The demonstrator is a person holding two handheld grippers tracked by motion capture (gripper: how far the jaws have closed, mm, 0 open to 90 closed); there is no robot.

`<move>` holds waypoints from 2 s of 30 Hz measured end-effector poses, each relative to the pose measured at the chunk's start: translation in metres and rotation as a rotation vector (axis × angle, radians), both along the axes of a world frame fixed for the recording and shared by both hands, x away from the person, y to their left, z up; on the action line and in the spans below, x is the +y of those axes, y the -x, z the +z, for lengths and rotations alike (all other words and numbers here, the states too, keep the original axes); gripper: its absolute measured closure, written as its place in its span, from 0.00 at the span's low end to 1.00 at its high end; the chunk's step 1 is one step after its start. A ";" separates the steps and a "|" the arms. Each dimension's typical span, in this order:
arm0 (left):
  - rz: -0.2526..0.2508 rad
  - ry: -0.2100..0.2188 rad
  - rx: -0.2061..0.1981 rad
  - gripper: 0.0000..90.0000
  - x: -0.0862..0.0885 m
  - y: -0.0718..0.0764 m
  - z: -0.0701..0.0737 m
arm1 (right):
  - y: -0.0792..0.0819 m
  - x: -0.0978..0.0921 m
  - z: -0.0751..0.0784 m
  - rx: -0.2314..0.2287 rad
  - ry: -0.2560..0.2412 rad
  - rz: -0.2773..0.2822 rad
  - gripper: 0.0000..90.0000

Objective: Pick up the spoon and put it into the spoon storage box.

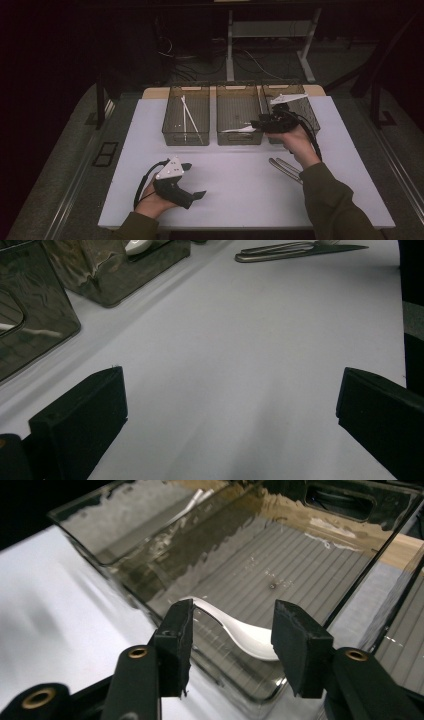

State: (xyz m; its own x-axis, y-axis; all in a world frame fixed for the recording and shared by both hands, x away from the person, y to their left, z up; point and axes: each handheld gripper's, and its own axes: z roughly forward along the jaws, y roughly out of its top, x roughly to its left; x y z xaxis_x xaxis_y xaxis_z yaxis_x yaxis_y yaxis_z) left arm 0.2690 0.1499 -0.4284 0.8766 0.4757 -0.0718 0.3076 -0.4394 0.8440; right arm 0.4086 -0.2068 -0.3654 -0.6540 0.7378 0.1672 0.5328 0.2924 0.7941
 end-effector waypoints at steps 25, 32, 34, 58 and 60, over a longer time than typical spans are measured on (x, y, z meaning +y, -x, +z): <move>0.000 -0.010 -0.007 0.00 0.001 0.000 0.001 | 0.067 -0.042 -0.007 -0.043 -0.064 0.045 0.41; 0.001 -0.010 -0.008 0.00 0.001 0.000 0.001 | 0.081 -0.053 -0.012 -0.037 -0.050 0.053 0.41; 0.000 -0.010 -0.007 0.00 0.001 0.000 0.001 | 0.085 -0.056 -0.013 -0.035 -0.041 0.057 0.41; 0.003 -0.010 -0.006 0.00 0.000 0.001 0.001 | 0.116 -0.100 -0.029 0.013 0.022 0.032 0.42; 0.002 -0.010 -0.008 0.00 0.001 0.001 0.001 | 0.117 -0.103 -0.030 0.018 0.024 0.026 0.42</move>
State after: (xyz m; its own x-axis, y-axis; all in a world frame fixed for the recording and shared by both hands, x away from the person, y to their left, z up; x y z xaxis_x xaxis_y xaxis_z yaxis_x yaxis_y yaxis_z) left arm 0.2684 0.1505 -0.4272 0.8764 0.4778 -0.0605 0.3020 -0.4472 0.8419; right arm 0.2918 -0.3103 -0.3953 -0.6700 0.7245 0.1618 0.5390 0.3250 0.7770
